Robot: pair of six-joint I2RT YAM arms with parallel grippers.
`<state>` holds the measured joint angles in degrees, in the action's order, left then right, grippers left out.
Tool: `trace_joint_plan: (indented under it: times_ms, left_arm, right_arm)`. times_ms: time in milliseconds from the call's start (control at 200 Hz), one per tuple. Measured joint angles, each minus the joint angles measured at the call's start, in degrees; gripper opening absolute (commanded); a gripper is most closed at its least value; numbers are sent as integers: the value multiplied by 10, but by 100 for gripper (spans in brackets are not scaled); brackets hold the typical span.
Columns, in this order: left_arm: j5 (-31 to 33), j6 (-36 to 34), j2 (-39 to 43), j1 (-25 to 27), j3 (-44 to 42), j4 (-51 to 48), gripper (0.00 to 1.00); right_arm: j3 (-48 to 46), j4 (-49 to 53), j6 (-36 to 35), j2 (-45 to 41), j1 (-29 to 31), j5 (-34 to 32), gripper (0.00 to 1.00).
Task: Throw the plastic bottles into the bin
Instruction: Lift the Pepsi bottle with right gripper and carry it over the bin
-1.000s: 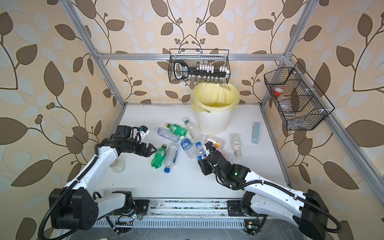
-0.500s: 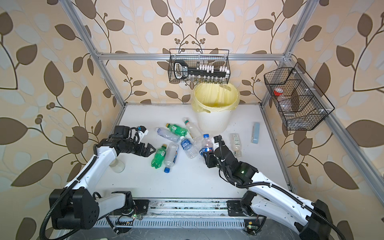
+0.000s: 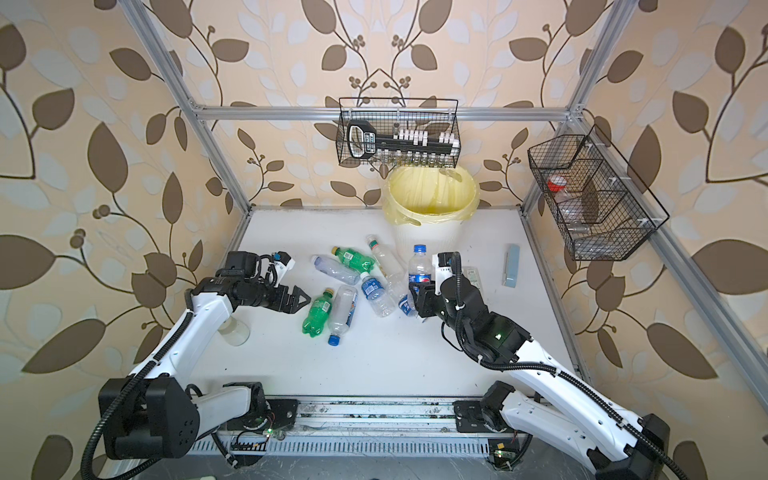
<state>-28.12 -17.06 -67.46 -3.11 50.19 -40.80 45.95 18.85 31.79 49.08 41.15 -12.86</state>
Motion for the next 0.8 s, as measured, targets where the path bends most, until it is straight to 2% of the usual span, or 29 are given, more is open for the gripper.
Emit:
trace_joint_plan:
  times_ms: [465, 650, 800]
  left_arm:
    - [-1, -5, 0, -7, 0, -1, 99]
    - [-1, -5, 0, -7, 0, -2, 99]
    - [-1, -6, 0, -9, 0, -2, 99]
  right_arm:
    - [106, 23, -30, 12, -74, 5, 48]
    - [186, 46, -50, 32, -139, 11, 48]
    - [202, 43, -50, 31, -188, 33, 47]
